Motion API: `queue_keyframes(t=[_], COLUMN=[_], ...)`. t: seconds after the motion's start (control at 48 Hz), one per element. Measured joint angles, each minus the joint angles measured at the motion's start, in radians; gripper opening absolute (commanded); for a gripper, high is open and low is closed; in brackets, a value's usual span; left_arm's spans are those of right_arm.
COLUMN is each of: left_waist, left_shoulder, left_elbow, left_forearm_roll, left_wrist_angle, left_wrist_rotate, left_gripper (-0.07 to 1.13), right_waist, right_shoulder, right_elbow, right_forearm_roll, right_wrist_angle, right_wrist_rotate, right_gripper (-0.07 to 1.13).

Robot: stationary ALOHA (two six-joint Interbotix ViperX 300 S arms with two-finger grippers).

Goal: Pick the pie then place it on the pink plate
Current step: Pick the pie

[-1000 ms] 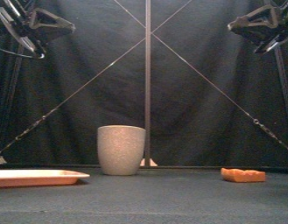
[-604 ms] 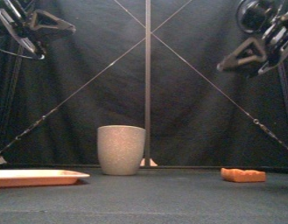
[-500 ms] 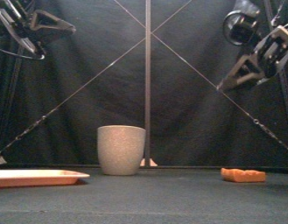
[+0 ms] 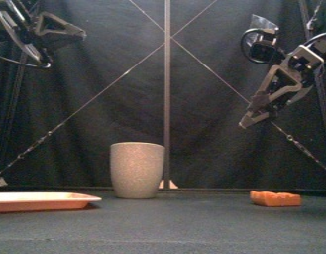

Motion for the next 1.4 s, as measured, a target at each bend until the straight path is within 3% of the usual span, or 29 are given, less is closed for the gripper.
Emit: queue_keyframes(t=[0.125,0.521,1.146,1.396], left_waist=[0.002,0.014,0.029,0.032], left_shoulder=[0.000,0.000,-0.015,-0.034], left_elbow=[-0.002,-0.002,-0.002,0.005], left_forearm_roll=[0.000,0.000,0.003,0.003], left_wrist_angle=[0.000,0.000,0.000,0.000], left_wrist_rotate=[0.000,0.002,0.002,0.002], left_gripper=[0.00,0.00,0.00,0.00], right_waist=[0.000,-0.003,0.006,0.023], right_shoulder=[0.038,0.307,0.512,0.535], right_elbow=[-0.003,-0.156,-0.273,-0.287], right_forearm_roll=[0.015,-0.017,-0.071,-0.067], right_wrist_angle=[0.037,0.453,0.469,0.468], right_wrist_rotate=[0.002,-0.002,-0.003,0.002], right_gripper=[1.05,1.05,1.01,0.79])
